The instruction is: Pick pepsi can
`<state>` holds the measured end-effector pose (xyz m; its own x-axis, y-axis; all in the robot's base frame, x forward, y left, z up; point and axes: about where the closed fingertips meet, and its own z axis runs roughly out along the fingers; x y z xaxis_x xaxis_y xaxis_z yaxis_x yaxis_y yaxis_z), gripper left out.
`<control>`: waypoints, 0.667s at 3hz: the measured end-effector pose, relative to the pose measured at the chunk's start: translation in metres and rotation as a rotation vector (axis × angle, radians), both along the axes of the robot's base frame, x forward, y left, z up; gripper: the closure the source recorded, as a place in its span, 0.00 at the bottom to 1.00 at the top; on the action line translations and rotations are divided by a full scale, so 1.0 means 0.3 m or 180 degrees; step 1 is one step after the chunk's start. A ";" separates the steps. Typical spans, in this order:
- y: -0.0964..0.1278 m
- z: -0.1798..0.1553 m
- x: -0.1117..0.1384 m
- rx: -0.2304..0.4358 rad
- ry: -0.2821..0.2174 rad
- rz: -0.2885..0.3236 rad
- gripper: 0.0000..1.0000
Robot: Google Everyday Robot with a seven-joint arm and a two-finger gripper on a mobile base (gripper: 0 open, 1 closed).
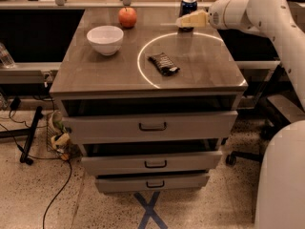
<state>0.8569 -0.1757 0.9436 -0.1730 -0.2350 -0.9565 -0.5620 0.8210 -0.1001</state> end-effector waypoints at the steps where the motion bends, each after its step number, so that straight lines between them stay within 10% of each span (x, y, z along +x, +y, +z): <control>1: 0.013 -0.006 0.012 0.0025 -0.0011 -0.0001 0.00; 2: 0.077 -0.050 0.116 0.0179 -0.0114 -0.0107 0.00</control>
Offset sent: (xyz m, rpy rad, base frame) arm 0.0463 0.0302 -0.0141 0.0887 -0.0654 -0.0479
